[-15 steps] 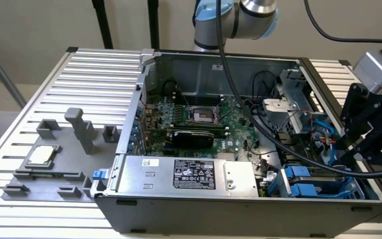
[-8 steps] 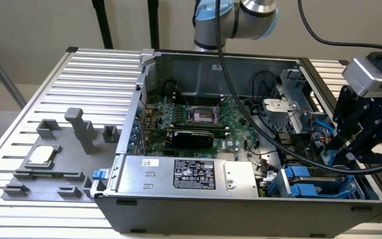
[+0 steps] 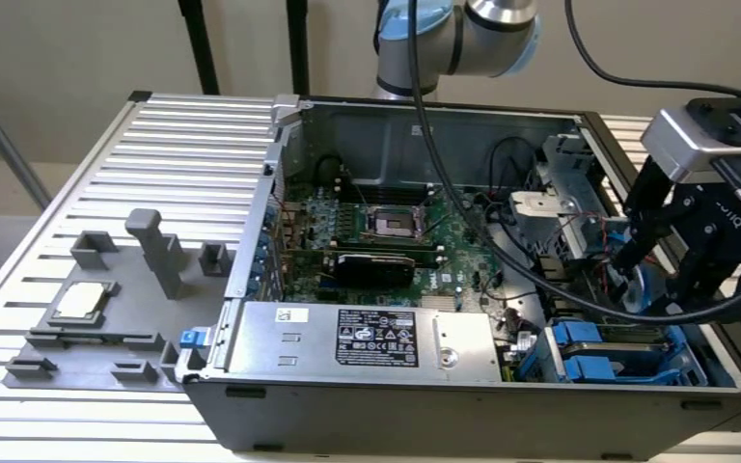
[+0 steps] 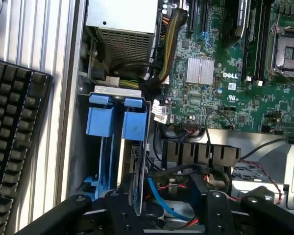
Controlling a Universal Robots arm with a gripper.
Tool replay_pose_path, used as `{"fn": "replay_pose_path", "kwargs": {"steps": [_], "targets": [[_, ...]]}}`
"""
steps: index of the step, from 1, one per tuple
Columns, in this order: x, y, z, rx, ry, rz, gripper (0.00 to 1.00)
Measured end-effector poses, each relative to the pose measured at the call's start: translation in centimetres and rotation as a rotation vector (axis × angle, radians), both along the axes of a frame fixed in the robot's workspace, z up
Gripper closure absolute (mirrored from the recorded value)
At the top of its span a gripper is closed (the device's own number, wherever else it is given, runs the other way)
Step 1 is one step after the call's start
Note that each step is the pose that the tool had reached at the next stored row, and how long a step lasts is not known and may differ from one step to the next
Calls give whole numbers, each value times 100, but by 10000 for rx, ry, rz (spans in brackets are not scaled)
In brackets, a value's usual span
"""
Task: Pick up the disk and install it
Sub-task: 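Insert the first disk wire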
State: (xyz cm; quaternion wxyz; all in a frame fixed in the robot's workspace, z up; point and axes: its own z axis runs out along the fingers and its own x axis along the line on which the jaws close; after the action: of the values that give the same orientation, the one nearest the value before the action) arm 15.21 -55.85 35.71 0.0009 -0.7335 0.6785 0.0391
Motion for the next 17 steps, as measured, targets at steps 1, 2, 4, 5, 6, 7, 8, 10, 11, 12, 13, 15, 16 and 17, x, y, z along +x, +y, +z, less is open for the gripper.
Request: {"fn": "replay_pose_path", "kwargs": {"steps": [1, 2, 4, 5, 6, 7, 8, 10, 11, 12, 13, 15, 16, 17], "targets": [[-27, 0, 1, -2, 0, 17, 43], [-56, 0, 1, -1, 0, 30, 37], [-111, -11, 1, -1, 0, 39, 37], [-127, -24, 1, -2, 0, 39, 37], [-131, -46, 2, 0, 0, 38, 37], [-131, -80, 5, 7, 0, 39, 37], [-130, -113, 8, 20, 0, 40, 37], [-129, -169, 15, 50, 2, 39, 37], [-127, -195, 16, 73, 4, 38, 37], [-121, -218, 17, 96, 6, 39, 37], [-113, -240, 17, 123, 9, 38, 37], [-81, -276, 17, 180, 14, 38, 37], [-61, -292, 17, 206, 16, 38, 37], [-36, -308, 17, 233, 17, 38, 37]]}}
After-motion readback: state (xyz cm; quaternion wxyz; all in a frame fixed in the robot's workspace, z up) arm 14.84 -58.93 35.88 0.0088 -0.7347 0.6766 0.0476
